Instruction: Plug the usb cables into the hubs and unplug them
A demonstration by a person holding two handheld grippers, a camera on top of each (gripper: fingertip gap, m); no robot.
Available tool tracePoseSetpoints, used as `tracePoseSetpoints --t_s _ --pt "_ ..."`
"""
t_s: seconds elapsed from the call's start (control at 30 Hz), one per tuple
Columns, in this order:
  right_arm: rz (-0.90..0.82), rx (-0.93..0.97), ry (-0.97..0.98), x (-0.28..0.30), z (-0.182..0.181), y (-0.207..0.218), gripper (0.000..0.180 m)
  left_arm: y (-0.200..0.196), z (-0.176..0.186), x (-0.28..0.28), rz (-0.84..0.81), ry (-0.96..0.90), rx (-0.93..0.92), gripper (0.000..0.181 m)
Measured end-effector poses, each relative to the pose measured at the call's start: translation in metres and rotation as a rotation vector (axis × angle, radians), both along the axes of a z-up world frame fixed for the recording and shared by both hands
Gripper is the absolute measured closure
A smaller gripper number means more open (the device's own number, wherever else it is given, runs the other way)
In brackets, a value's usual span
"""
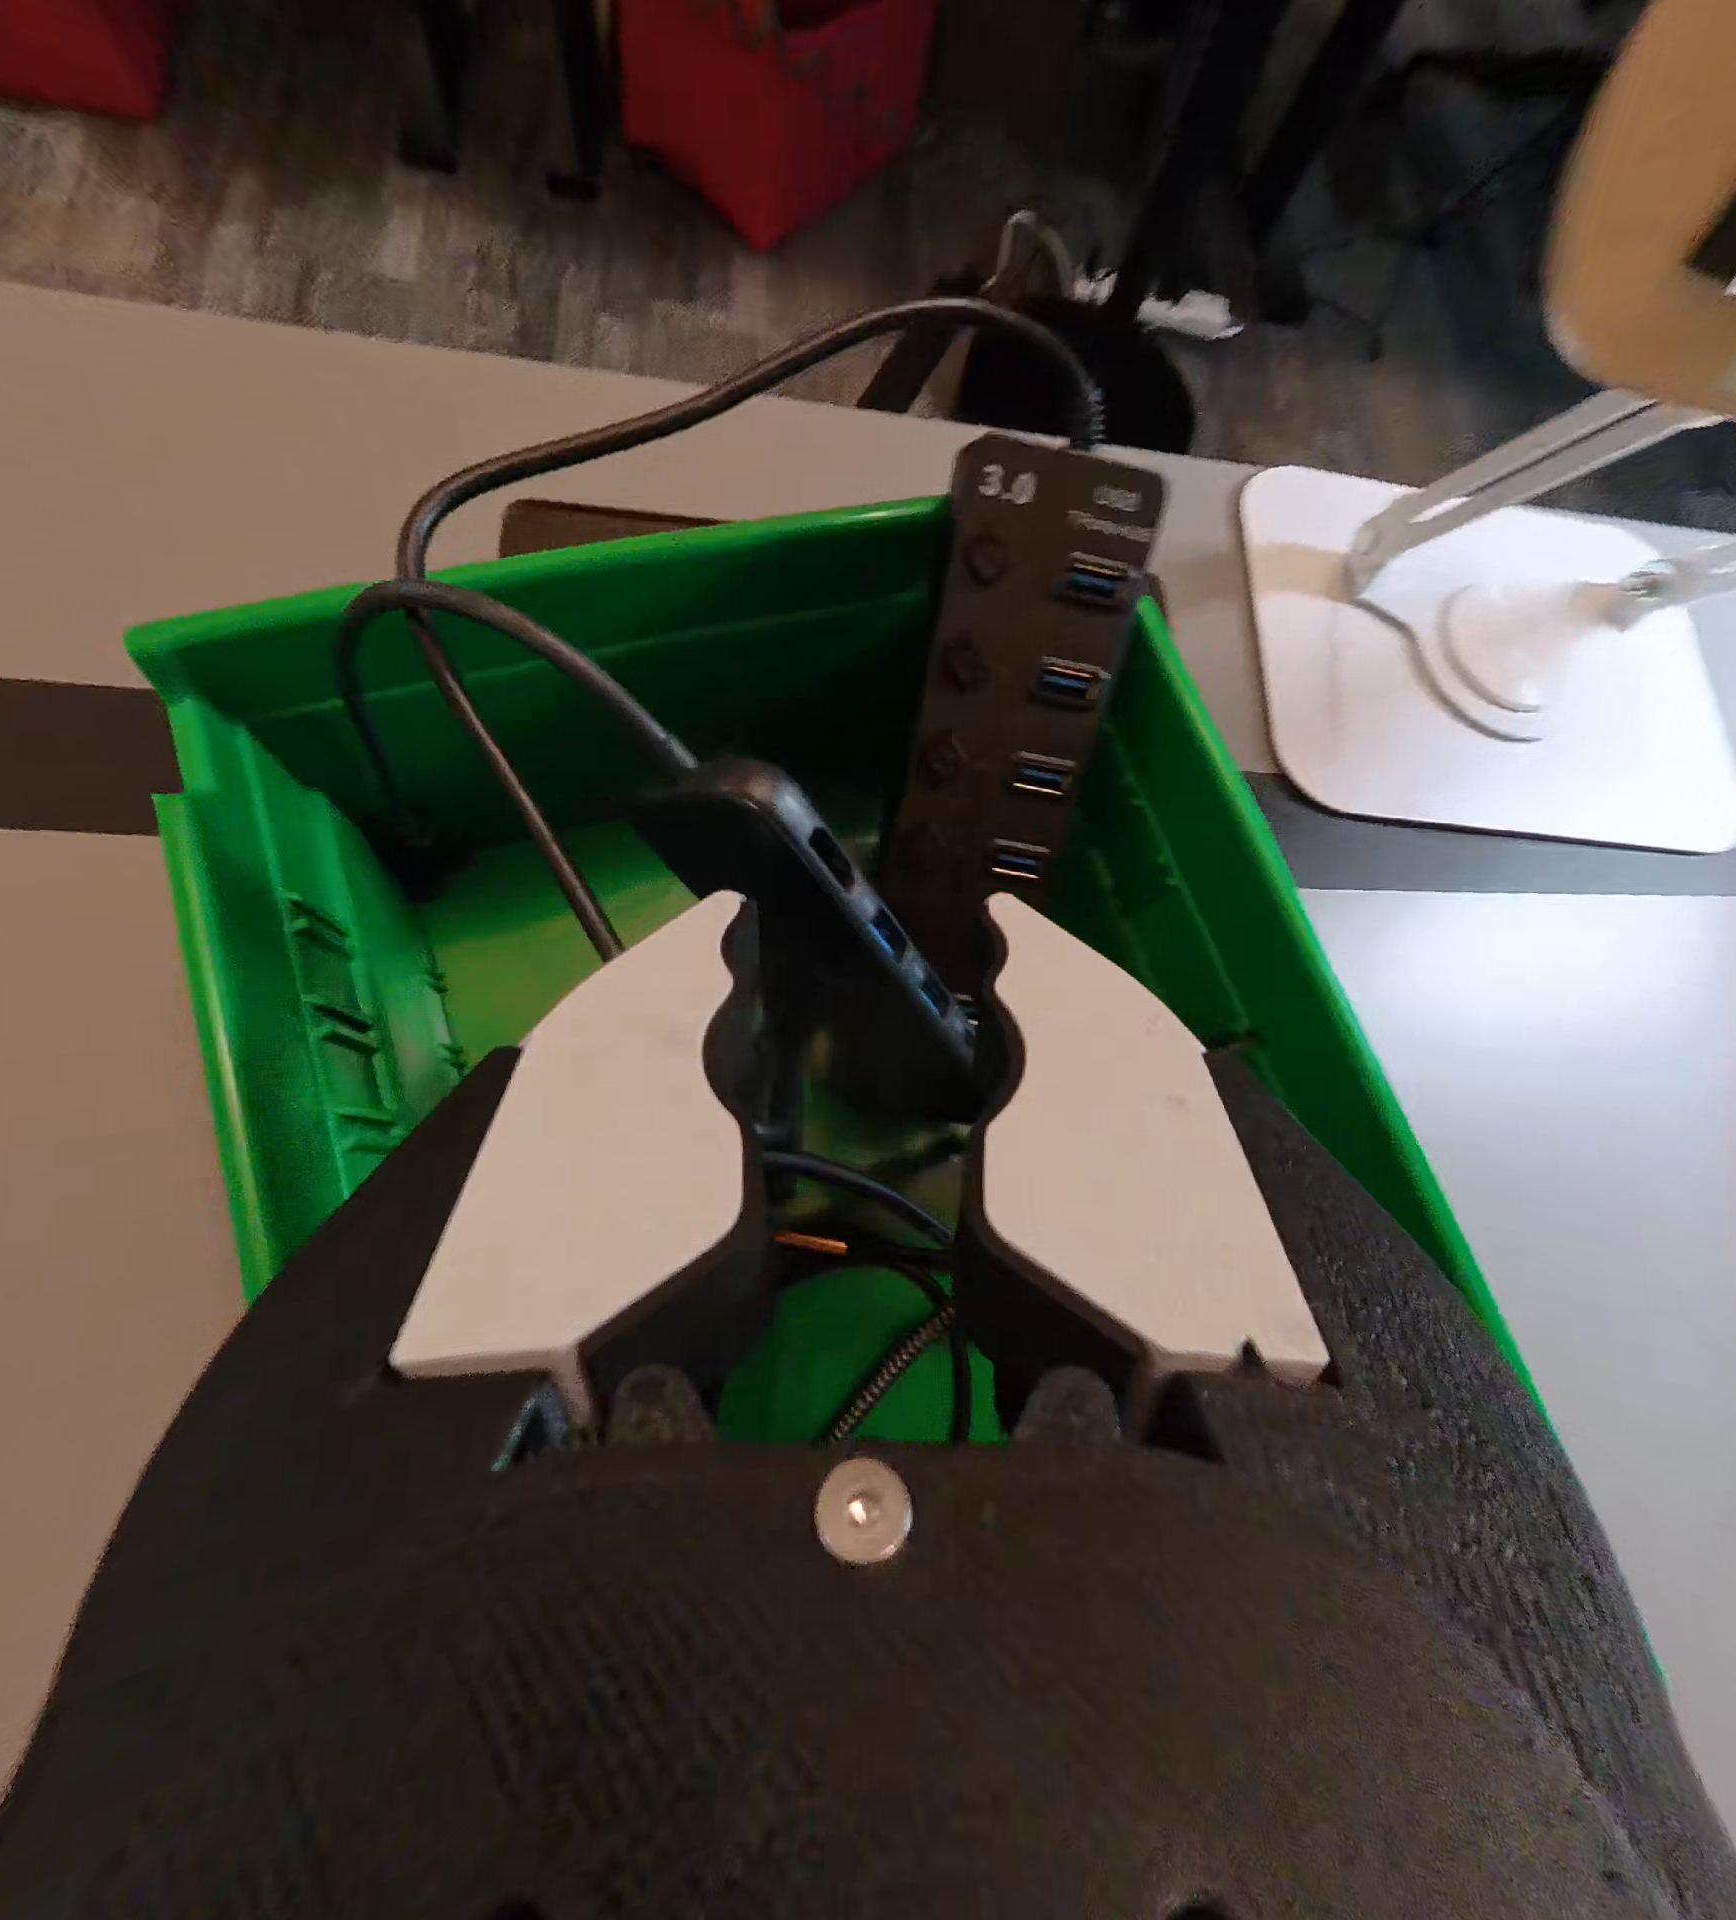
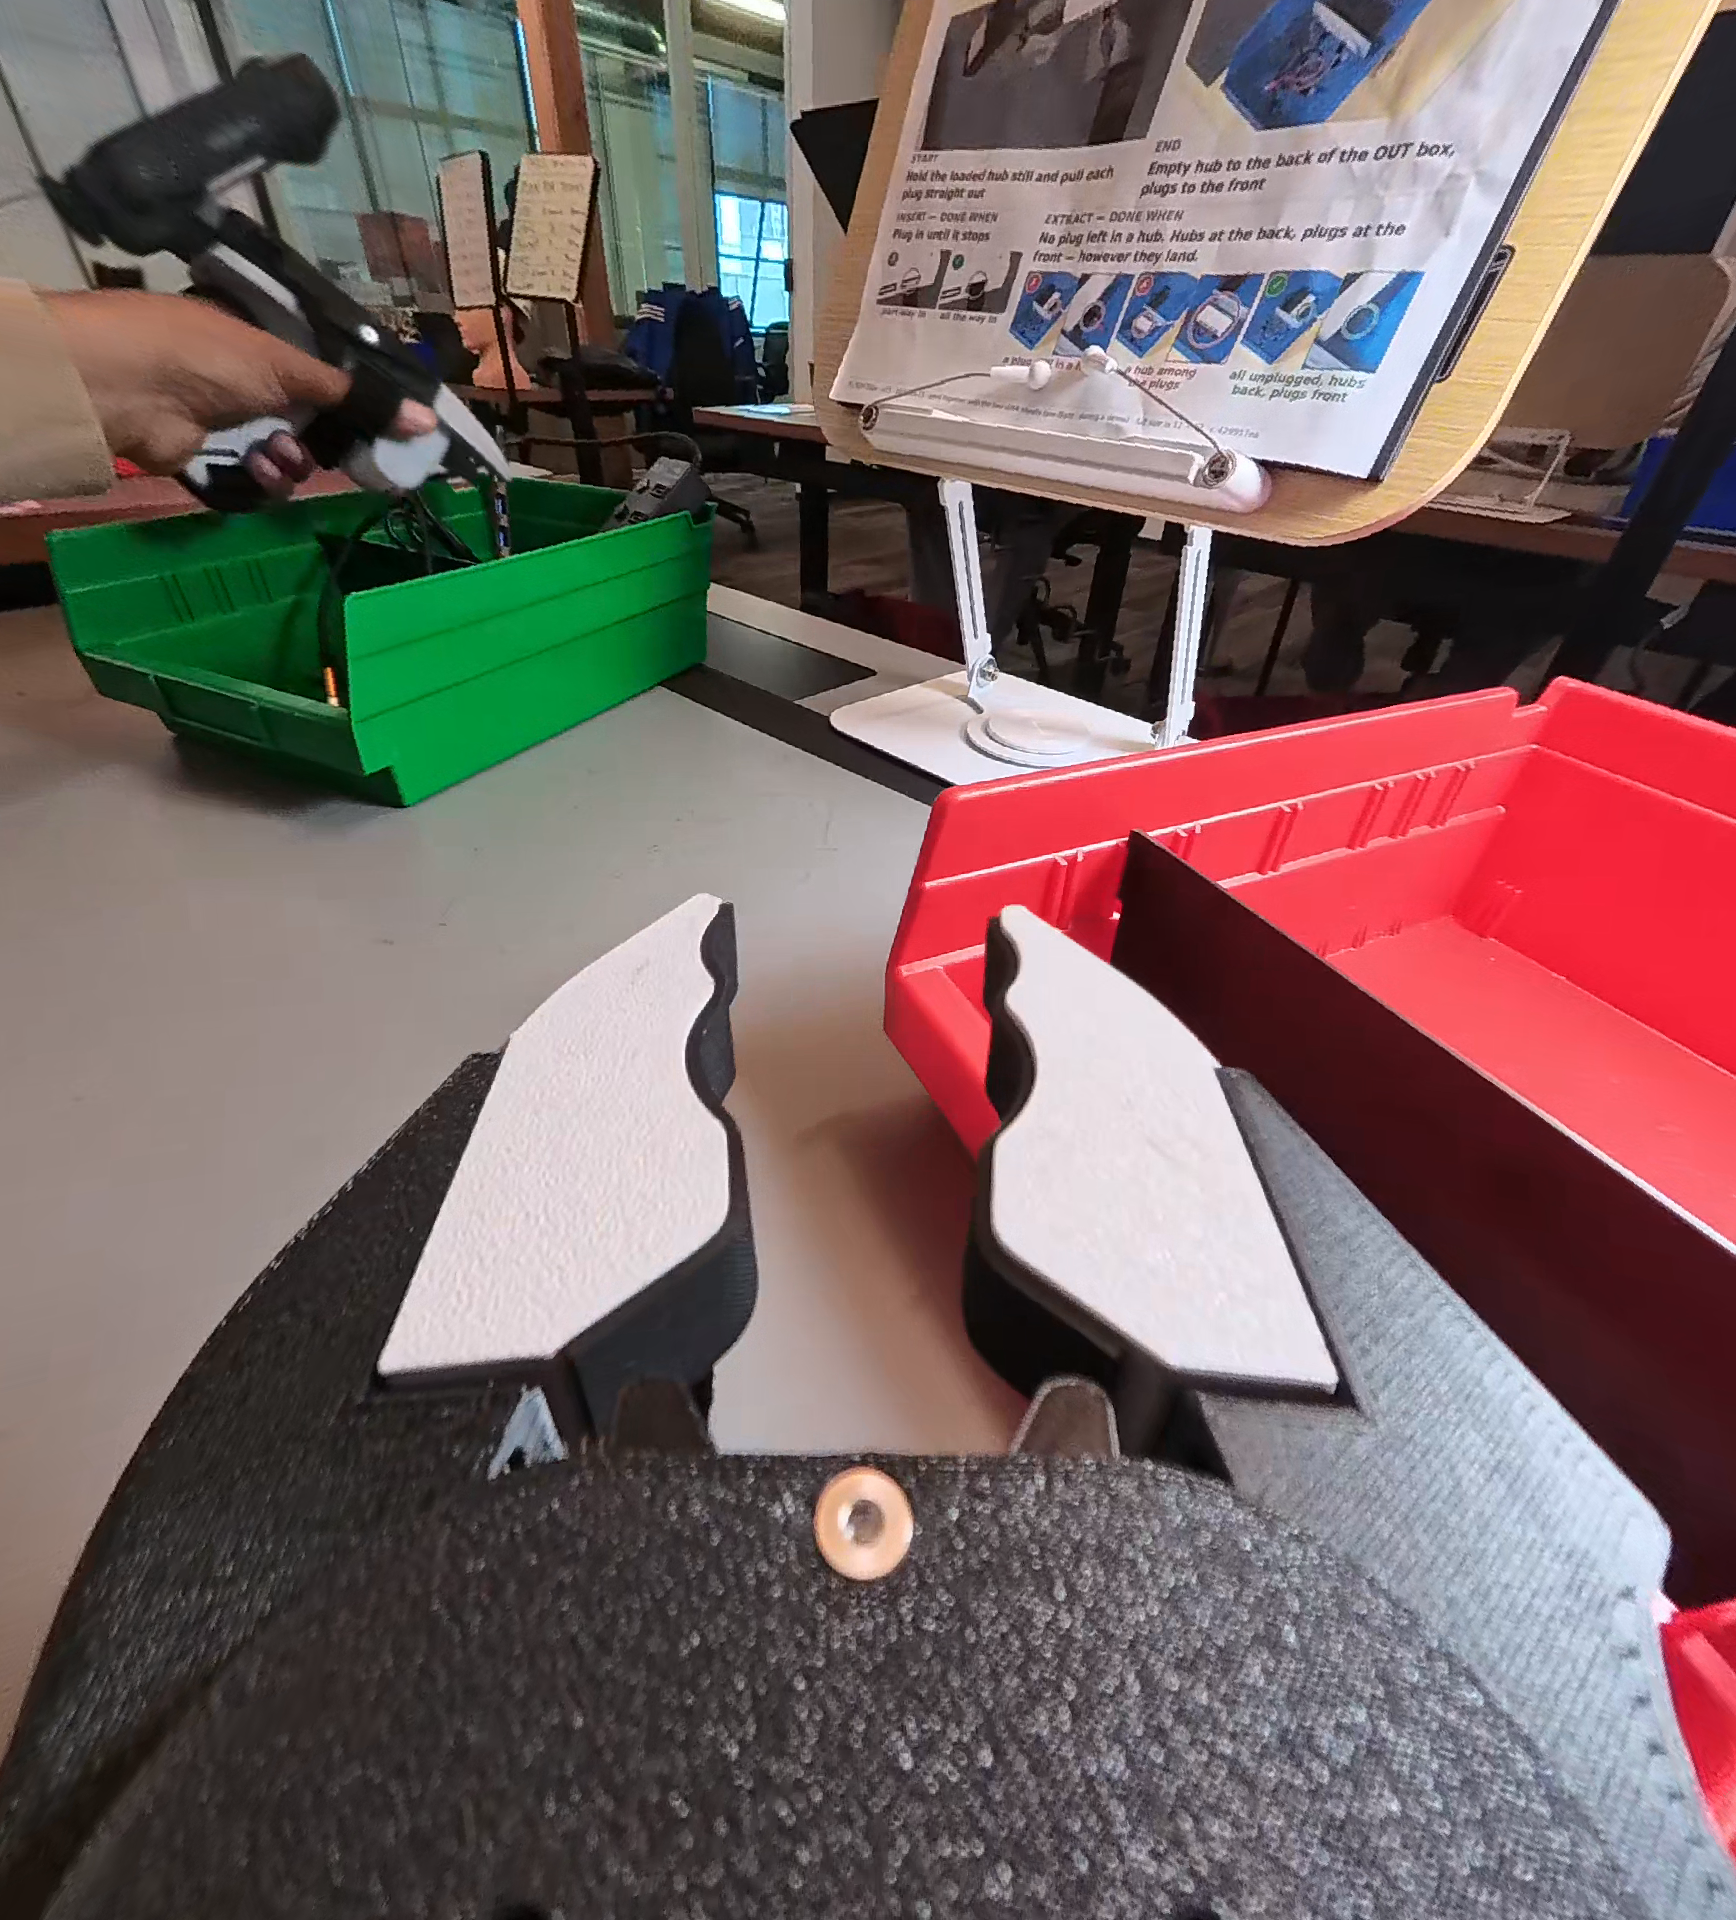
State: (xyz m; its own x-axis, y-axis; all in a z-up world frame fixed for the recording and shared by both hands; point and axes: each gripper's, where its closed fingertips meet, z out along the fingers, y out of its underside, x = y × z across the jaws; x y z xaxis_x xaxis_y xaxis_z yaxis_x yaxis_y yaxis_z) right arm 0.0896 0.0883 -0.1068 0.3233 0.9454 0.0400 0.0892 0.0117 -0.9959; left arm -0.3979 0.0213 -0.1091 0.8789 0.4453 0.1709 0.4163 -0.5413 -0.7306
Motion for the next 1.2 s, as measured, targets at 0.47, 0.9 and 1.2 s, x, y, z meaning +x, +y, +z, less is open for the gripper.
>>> tracePoseSetpoints --t_s 0.47,0.9,1.2 --pt "0.002 0.003 -0.015 0.004 0.001 -0.001 0.140 0.016 -0.008 -0.026 0.036 0.075 -0.173 0.154" --pt "-0.001 0.014 -0.029 0.002 -0.002 -0.002 0.145 0.018 0.120 0.040 -0.284 0.100 0.069 0.167" --pt "0.067 0.032 0.022 -0.008 0.013 -0.019 0.145 -0.017 0.195 0.155 -0.620 0.244 0.363 0.169"
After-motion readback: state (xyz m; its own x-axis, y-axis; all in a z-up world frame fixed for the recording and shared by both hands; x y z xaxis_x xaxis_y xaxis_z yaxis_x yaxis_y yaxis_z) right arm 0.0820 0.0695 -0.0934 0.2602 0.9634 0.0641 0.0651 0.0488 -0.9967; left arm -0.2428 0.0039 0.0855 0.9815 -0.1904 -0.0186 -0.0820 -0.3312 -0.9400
